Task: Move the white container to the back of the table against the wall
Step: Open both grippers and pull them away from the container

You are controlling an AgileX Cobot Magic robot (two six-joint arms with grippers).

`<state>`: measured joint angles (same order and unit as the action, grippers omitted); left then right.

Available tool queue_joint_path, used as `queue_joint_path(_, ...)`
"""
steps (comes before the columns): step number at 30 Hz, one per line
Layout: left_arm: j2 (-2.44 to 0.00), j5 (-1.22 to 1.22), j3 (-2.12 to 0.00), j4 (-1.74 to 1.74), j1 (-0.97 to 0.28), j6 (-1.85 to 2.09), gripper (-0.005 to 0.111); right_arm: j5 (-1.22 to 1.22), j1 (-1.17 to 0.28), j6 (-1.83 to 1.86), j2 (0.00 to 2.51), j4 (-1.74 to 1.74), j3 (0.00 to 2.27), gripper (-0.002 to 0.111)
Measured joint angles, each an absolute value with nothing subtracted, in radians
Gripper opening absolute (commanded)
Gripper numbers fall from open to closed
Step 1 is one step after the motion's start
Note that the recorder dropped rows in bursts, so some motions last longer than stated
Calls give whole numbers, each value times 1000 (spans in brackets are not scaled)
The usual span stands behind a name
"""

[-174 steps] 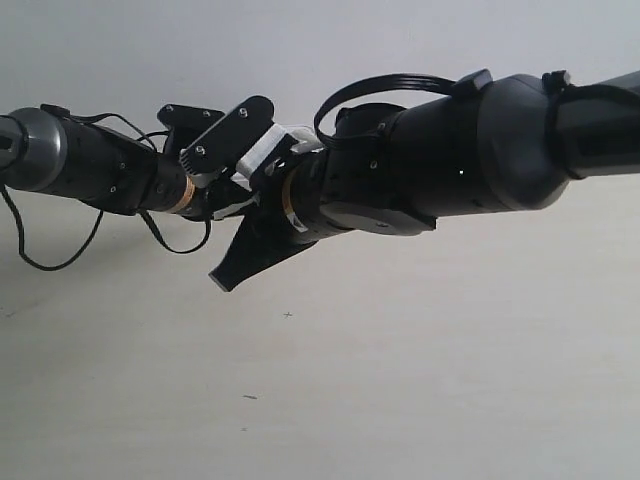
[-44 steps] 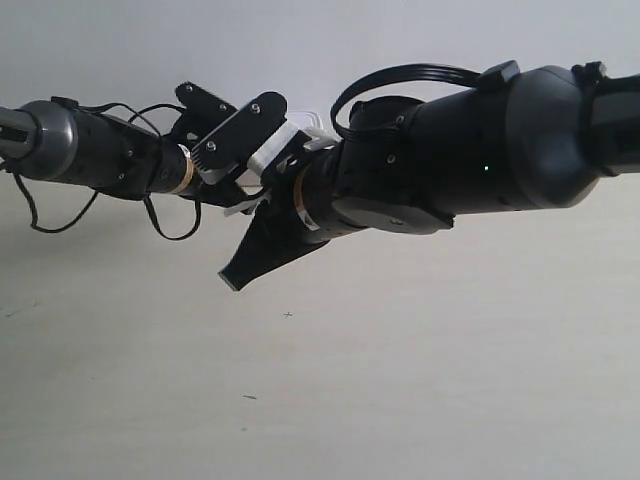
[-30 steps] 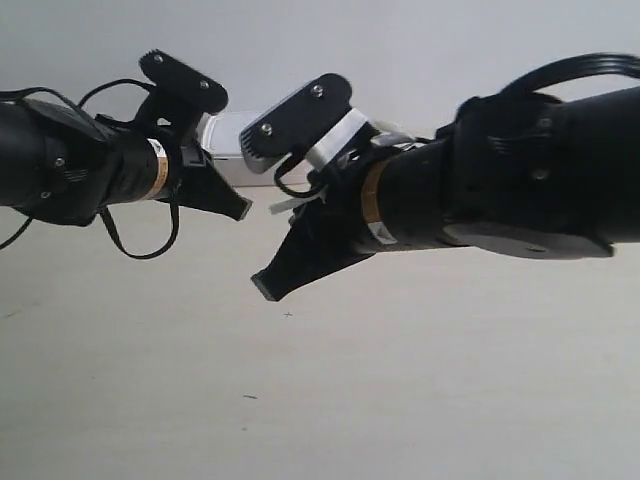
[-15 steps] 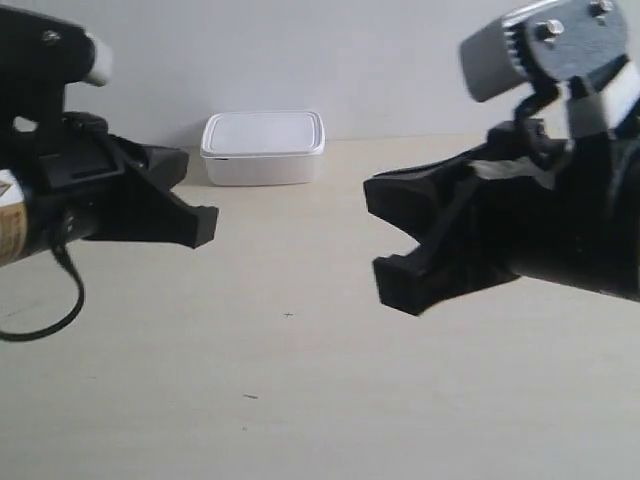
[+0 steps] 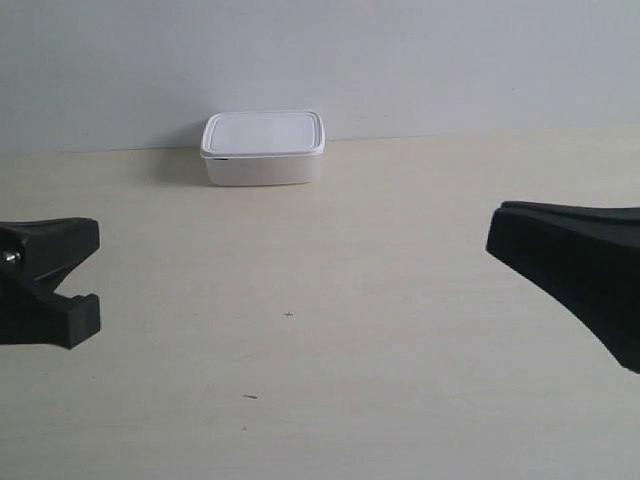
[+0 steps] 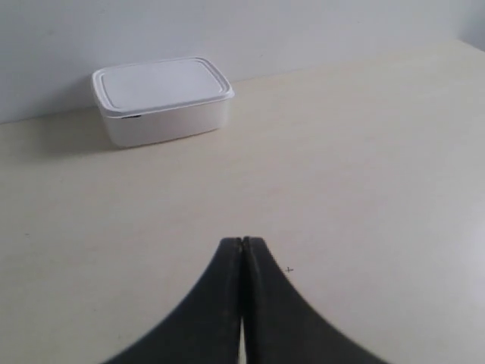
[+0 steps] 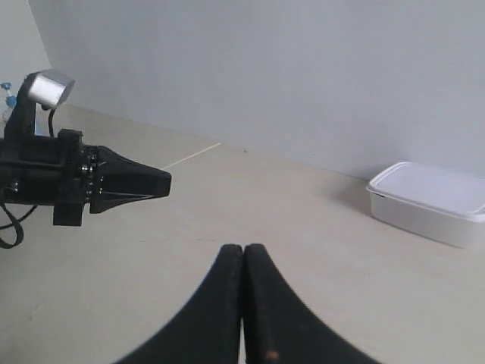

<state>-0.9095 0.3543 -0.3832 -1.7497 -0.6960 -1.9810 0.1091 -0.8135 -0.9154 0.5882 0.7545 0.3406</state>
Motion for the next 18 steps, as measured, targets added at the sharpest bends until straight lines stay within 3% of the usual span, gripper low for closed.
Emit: queue_joint_path(18, -436, 415, -90, -1746, -696, -2057, 0, 332, -813, -813, 344, 754, 50, 0)
